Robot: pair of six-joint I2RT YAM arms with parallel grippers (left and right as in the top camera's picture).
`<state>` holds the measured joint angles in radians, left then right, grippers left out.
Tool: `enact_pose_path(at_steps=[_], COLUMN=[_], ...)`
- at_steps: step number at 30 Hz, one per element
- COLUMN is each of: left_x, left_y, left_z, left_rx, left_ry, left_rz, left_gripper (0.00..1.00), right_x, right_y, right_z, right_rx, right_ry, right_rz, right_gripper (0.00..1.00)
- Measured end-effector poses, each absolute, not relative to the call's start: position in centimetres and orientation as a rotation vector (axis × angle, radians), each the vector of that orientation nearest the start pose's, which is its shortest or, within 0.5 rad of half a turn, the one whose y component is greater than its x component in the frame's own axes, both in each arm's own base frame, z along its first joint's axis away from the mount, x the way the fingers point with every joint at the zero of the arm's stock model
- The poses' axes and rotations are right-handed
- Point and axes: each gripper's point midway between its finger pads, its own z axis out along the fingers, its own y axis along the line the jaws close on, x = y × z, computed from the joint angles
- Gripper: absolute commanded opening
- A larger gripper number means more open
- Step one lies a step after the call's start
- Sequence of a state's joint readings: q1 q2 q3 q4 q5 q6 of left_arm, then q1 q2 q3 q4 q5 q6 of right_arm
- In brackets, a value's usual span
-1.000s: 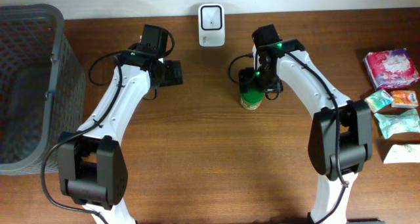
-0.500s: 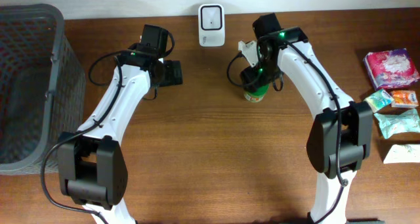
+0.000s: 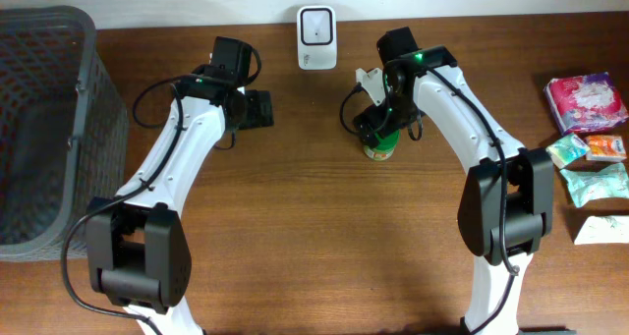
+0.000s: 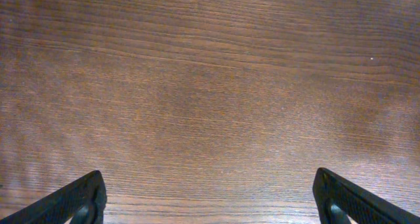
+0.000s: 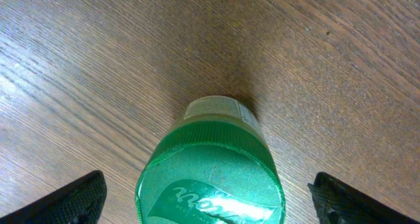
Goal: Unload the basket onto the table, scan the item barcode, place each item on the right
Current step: 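Grasp the green-lidded jar by its lid with the right gripper, then raise the green-lidded jar to the white scanner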
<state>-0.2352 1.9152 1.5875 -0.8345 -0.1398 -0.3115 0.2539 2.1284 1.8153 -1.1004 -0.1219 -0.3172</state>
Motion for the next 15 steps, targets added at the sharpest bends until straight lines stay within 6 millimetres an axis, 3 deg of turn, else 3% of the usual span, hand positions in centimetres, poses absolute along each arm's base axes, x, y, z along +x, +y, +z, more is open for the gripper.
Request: enact_pose_path(at_steps=[5, 7, 9, 15], left_x=[45.0, 45.0, 45.0, 45.0], left_y=[-8.3, -8.3, -8.3, -8.3], left_z=[11.6, 11.6, 11.6, 11.6], left_rx=[-0.143, -0.143, -0.143, -0.143], left_ry=[2.708, 2.708, 2.708, 2.708], left_rz=[0.031, 0.031, 0.031, 0.031], left_gripper=[0.99, 0.99, 0.99, 0.99], right_x=[42.1, 42.0, 42.4, 42.5], right_y=[13.1, 13.1, 13.2, 13.1], right_z=[6.2, 5.9, 5.9, 6.0], right_rx=[-0.845, -0.843, -0.828, -0.783], right_ry=[2.889, 2.889, 2.879, 2.890], right_rz=[0.178, 0.179, 0.178, 0.178], right_gripper=[0.93, 0.85, 0.68, 0.56])
